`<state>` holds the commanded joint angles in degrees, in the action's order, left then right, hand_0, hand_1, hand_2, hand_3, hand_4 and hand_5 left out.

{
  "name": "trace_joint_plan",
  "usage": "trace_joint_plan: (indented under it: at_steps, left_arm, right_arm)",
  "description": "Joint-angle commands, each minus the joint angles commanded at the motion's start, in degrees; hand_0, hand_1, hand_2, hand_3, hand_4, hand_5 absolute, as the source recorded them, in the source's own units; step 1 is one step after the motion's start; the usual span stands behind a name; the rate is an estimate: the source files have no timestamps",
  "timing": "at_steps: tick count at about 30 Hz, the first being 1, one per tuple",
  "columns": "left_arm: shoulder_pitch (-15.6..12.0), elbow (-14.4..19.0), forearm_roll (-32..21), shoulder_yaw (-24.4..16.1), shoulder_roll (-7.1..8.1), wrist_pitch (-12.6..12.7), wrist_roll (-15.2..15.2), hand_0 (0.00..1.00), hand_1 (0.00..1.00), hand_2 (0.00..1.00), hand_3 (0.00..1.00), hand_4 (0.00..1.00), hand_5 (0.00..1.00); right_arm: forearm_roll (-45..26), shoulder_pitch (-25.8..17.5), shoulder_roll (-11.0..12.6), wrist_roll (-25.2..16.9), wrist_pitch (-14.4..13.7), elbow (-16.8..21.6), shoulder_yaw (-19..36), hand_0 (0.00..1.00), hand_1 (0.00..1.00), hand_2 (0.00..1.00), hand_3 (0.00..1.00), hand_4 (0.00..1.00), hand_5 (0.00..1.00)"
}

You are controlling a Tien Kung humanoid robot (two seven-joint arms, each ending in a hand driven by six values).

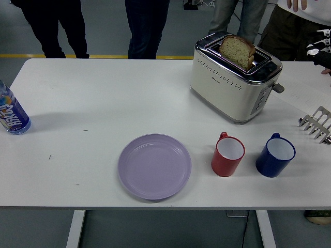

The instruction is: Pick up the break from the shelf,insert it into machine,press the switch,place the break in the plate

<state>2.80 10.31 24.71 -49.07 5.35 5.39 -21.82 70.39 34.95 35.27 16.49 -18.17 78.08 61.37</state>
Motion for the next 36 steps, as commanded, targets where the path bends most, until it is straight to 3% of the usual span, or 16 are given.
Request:
trace_joint_plan:
  at_steps: [18, 19, 24, 25, 36]
  left_arm:
    - [0.1, 0.0, -0.1, 0.1, -0.22, 0.1, 0.0, 0.397, 0.512, 0.67, 0.792, 0.67, 0.998]
    - [0.1, 0.0, -0.1, 0.1, -0.22, 0.1, 0.0, 0.397, 0.512, 0.67, 0.792, 0.666, 0.998]
    - [0.3, 0.0, -0.1, 0.1, -0.24, 0.0, 0.0, 0.397, 0.512, 0.67, 0.792, 0.666, 0.998]
    - [0.3, 0.0, -0.1, 0.2, -0.25, 0.0, 0.0, 0.399, 0.512, 0.67, 0.792, 0.668, 0.998]
    - [0.4, 0.0, -0.5, 0.5, -0.3, 0.0, 0.0, 0.398, 0.513, 0.67, 0.792, 0.665, 0.998]
  right_arm:
    - [-1.4, -4.6, 0.2, -1.0, 0.4, 1.7, 0.9, 0.281, 0.246, 0.445, 0.693, 0.476, 0.262]
    - [-1.5, -4.7, 0.2, -1.0, 0.4, 1.6, 0.8, 0.247, 0.215, 0.426, 0.689, 0.452, 0.198]
    - [-1.1, -5.3, -0.1, -1.1, 1.3, 1.2, 0.6, 0.247, 0.215, 0.426, 0.689, 0.452, 0.198]
    - [-0.8, -5.3, -0.1, -1.2, 1.5, 1.0, 0.6, 0.262, 0.224, 0.431, 0.684, 0.388, 0.053]
    - [2.3, -6.2, -0.5, -0.7, 3.3, -0.5, -0.1, 0.308, 0.229, 0.428, 0.687, 0.362, 0.002]
